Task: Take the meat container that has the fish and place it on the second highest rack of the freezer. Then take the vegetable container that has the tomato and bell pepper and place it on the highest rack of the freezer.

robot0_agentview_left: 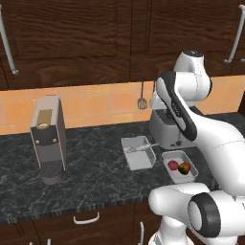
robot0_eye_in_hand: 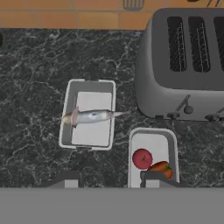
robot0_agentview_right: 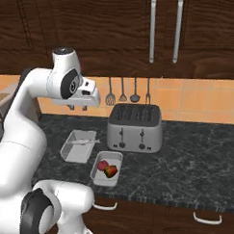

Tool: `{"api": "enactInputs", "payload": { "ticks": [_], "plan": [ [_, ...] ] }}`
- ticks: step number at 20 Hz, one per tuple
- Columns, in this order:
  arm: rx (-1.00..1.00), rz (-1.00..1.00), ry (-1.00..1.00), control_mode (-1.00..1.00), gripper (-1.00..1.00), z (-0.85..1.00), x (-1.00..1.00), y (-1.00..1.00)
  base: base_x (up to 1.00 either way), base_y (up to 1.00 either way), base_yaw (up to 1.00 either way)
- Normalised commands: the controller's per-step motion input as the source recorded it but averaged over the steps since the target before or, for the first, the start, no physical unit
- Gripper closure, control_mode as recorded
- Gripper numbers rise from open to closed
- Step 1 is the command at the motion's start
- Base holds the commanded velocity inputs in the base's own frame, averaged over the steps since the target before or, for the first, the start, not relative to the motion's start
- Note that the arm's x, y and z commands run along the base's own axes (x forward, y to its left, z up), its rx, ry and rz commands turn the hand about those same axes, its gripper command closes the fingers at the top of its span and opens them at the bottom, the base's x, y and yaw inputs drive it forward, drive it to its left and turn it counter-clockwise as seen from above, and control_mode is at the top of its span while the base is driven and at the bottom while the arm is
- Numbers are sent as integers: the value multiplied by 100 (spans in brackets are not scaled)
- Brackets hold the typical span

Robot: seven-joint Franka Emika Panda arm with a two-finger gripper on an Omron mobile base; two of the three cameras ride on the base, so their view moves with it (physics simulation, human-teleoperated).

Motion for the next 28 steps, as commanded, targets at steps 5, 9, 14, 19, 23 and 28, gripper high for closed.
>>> {"api": "enactInputs", "payload": {
  "ticks": [5, 9, 14, 19, 23, 28],
  "plan": [
    [0, -10, 12, -100, -100, -41, -18, -4, 0, 0, 0],
    [0, -47, 33, -100, -100, -100, 6, 46, 0, 0, 0],
    [0, -54, 35, -100, -100, -100, 5, 88, 0, 0, 0],
    [4, -34, 37, -100, -100, -100, 18, 13, 0, 0, 0],
    [6, -22, 11, -100, -100, -73, 42, 0, 0, 0, 0],
    [0, -6, 3, -100, -100, -51, 37, 0, 0, 0, 0]
  ]
}}
